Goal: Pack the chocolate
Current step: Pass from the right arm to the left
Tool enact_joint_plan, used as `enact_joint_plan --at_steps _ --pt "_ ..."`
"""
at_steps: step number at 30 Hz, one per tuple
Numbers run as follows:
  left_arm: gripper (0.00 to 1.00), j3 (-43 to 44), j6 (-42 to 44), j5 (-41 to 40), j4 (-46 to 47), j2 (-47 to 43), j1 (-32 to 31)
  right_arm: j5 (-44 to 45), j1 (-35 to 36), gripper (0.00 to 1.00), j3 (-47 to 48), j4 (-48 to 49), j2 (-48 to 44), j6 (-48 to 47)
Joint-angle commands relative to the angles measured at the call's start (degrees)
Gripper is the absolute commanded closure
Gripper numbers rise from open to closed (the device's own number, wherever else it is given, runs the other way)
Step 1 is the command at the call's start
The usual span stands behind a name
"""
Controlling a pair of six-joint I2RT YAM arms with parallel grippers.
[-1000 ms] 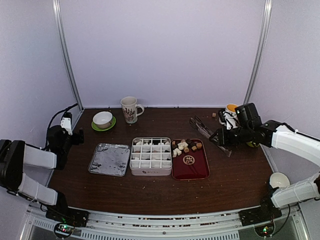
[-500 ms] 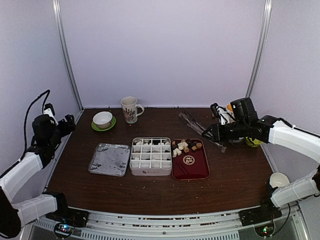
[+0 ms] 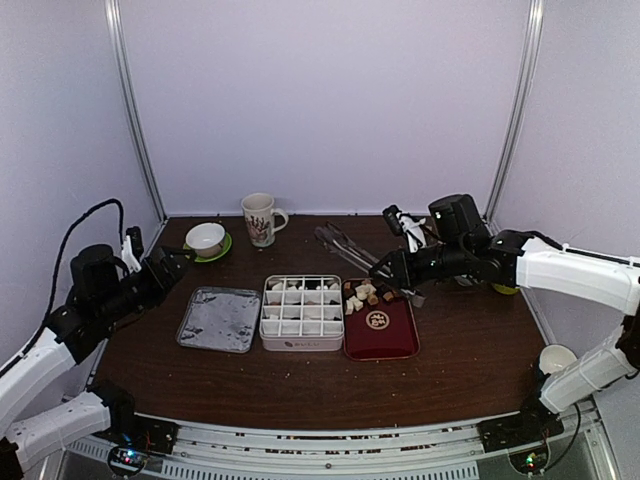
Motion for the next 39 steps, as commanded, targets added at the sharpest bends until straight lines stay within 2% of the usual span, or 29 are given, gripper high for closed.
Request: enact_joint_plan --at_steps 1,5,11,17,21,29,39 --pt "0.03 -0.2 -13.5 -6.9 5.6 1.2 -11.5 2.3 2.3 0.71 2.4 4.9 1.2 -1.6" --pt "0.02 4.4 -15.0 -10.8 8.5 8.6 -20.2 3.1 4.4 0.71 2.6 6.6 1.6 -1.6" --pt "0.02 10.2 -17.2 -13.2 13.7 19.0 -27.0 4.0 6.2 0.71 2.3 8.9 1.9 -0.7" --pt "0.02 11.2 -17.4 -14.3 25.0 25.8 -28.2 3.2 7.7 0.71 3.6 9.3 2.7 -0.3" --pt "0.02 14.8 -17.3 -15.1 24.8 30.3 -28.6 2.3 8.7 0.71 4.3 9.5 3.4 0.1" --pt "0.02 15.5 -18.4 -17.3 32.2 34.8 -28.6 1.9 11.1 0.71 4.8 9.9 4.6 1.0" --pt "0.03 17.8 -22.3 -14.7 34.8 40.3 -28.2 -0.2 12.9 0.72 5.4 10.2 6.1 -0.1"
